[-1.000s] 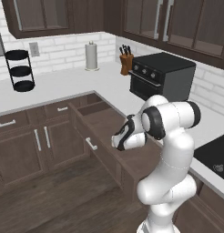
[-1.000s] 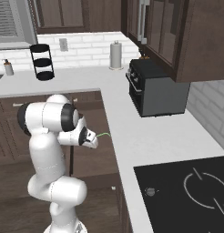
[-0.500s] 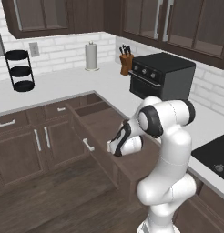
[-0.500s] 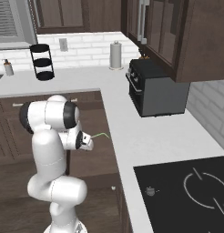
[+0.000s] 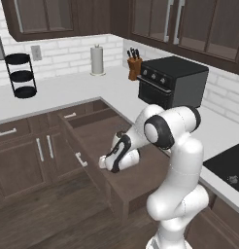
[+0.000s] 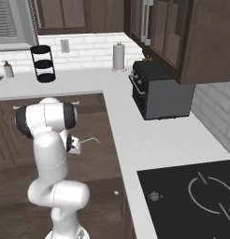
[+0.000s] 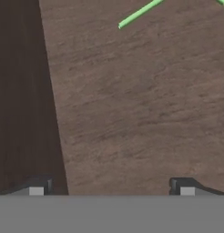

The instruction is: Take a straw from the drawer in front and place it inside the glass cup on the dining counter.

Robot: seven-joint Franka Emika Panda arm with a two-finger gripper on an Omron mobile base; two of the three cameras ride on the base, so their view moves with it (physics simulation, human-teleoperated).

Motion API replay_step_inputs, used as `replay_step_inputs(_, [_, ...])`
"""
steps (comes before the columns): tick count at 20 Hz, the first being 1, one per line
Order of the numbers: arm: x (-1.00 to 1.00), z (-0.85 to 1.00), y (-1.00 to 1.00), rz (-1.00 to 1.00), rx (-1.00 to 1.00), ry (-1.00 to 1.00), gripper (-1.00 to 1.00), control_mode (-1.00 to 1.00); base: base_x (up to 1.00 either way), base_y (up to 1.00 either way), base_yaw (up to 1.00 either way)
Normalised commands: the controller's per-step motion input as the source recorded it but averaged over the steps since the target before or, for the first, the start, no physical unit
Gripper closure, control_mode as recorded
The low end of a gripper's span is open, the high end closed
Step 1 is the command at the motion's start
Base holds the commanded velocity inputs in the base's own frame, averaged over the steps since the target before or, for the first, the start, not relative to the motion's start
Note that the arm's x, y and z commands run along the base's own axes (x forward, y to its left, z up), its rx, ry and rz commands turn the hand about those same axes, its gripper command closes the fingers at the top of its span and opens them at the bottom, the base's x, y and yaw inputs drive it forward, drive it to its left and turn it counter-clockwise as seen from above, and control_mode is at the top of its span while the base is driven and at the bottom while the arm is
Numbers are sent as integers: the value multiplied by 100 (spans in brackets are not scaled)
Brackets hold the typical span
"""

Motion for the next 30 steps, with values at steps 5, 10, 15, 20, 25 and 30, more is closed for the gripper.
replay_step_inputs(5, [0, 0, 98, 9, 6, 9, -100, -100, 0, 0, 0])
replay_step_inputs(10, [4, 41, 11, 0, 4, 0, -100, -100, 0, 0, 0])
replay_step_inputs(15, [36, 50, -47, -9, 0, 0, -100, -100, 0, 0, 0])
replay_step_inputs(20, [59, 7, -49, -22, 0, 3, -100, -100, 0, 0, 0])
replay_step_inputs(25, [74, -12, -14, -30, 0, 2, -100, -100, 0, 0, 0])
replay_step_inputs(30, [63, -7, 0, -31, 0, 5, -100, -100, 0, 0, 0])
